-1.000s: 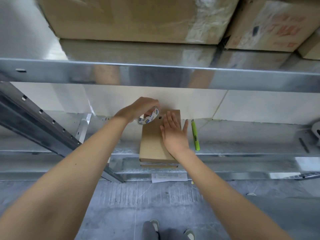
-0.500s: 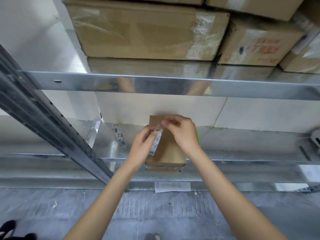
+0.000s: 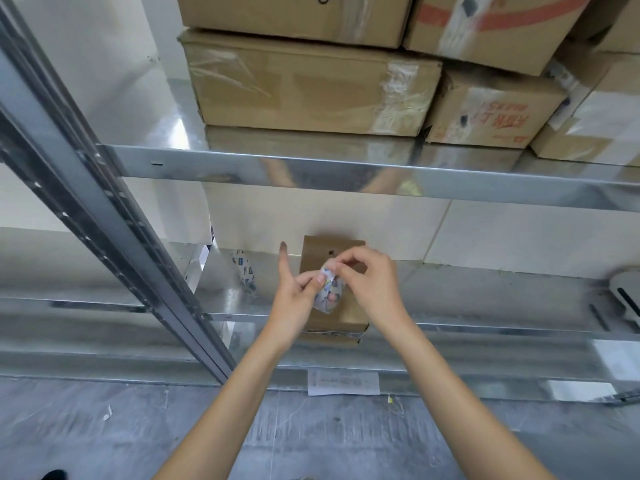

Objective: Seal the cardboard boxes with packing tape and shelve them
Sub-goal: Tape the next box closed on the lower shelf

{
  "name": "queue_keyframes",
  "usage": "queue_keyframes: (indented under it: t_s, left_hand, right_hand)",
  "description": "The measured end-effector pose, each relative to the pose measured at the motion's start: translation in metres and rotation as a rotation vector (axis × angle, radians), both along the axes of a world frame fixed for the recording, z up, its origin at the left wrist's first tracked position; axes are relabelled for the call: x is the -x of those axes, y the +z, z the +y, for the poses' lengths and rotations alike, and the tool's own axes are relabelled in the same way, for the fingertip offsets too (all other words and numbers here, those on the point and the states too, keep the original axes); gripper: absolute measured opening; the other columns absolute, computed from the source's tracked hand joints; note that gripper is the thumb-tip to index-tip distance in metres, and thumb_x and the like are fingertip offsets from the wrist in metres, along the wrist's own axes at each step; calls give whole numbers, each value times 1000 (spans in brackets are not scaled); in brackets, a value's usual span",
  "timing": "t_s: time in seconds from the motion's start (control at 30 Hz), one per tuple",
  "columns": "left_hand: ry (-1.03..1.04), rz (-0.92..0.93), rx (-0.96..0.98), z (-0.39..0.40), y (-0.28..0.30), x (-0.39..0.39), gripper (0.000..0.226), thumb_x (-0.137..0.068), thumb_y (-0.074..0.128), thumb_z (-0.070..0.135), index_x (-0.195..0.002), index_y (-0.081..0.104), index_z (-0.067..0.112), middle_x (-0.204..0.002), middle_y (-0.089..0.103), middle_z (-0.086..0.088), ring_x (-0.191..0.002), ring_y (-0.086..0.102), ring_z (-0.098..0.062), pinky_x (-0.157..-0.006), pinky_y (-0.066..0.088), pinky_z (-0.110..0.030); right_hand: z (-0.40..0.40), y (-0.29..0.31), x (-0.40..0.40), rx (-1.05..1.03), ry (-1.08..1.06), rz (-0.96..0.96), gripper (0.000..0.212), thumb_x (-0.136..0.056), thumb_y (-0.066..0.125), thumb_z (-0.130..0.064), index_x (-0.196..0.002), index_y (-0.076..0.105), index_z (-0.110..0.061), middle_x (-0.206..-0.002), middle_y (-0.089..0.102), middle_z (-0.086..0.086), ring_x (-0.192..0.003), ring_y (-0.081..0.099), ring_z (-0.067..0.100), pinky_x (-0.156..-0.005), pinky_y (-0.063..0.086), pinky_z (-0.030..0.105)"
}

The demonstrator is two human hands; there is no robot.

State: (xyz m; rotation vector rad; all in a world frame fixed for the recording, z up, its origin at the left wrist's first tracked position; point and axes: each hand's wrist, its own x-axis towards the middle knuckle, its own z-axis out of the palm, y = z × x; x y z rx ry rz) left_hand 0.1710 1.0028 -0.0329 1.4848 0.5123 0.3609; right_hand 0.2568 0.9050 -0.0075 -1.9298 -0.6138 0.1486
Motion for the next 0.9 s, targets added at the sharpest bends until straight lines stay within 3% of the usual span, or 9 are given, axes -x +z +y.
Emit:
queue_keyframes:
  t_s: [0.1,0.23,0.37,0.47,0.53,0.6,0.67,0.73,0.9]
  left_hand:
    - [88,26,-20,-5,-2,-1,69,-95,60,12,-152,21,14,-95,74,2,-82,64,14,-79,43,-3]
    - [212,21,20,-15,-6,-3,46,-92,65,10,-137,52,5,-77,71,26,-86,61,19,-89,45,-10]
    - [299,-5,87,-25,-7,-3,44,-92,64,7,-135,54,12,-97,75,-11,-83,65,9,-78,46,-5]
    - [323,-22,137,-28,-7,-2,45,-92,64,6,-135,54,13,-103,72,-19,-82,65,7,-75,46,-4]
    - [337,-50,177,-26,-6,-1,41,-93,63,7,-133,55,15,-106,73,-12,-86,66,8,-75,47,-5]
    - [331,-60,193,-23,-7,0,38,-93,63,9,-129,57,18,-104,74,-6,-95,67,2,-80,48,-10]
    - [280,-36,157,-18,-10,3,29,-93,64,12,-122,63,18,-103,75,-3,-103,67,-6,-86,49,-16]
    - [223,-40,126,-16,-11,5,23,-92,65,14,-114,68,19,-104,75,1,-103,68,-7,-87,50,-18]
    - [138,-88,71,-16,-3,-12,25,-92,66,14,-116,68,17,-122,60,-3,-107,63,-10,-92,51,-20]
  right_hand:
    - [-3,-4,7,-89,-56,112,19,-79,74,-4,-67,68,-17,-75,69,5,-69,60,12,-64,45,15]
    - [0,-9,16,-233,-193,362,10,-82,72,-4,-72,71,-5,-73,70,7,-68,59,11,-66,47,18]
    - [7,-15,22,-285,-299,545,5,-81,72,-3,-77,71,0,-73,69,7,-69,60,13,-66,48,24]
    - [13,-15,24,-305,-330,611,4,-81,71,0,-83,69,3,-83,70,16,-79,64,21,-75,53,31]
    - [14,-14,23,-417,-293,744,25,-82,72,1,-103,59,1,-95,67,22,-88,67,28,-79,55,32]
    - [11,-14,20,-528,-225,933,43,-84,71,0,-117,45,-7,-106,65,22,-86,67,23,-72,57,26]
    - [7,-14,18,-384,-141,892,27,-88,69,-7,-112,56,-8,-109,68,19,-83,67,17,-67,54,20]
    - [3,-13,17,-223,-108,747,8,-91,66,-12,-98,68,-8,-97,72,10,-79,65,12,-64,51,15]
    - [-12,-12,3,-370,-70,690,11,-92,64,-10,-97,72,-5,-90,71,7,-78,62,13,-70,49,19]
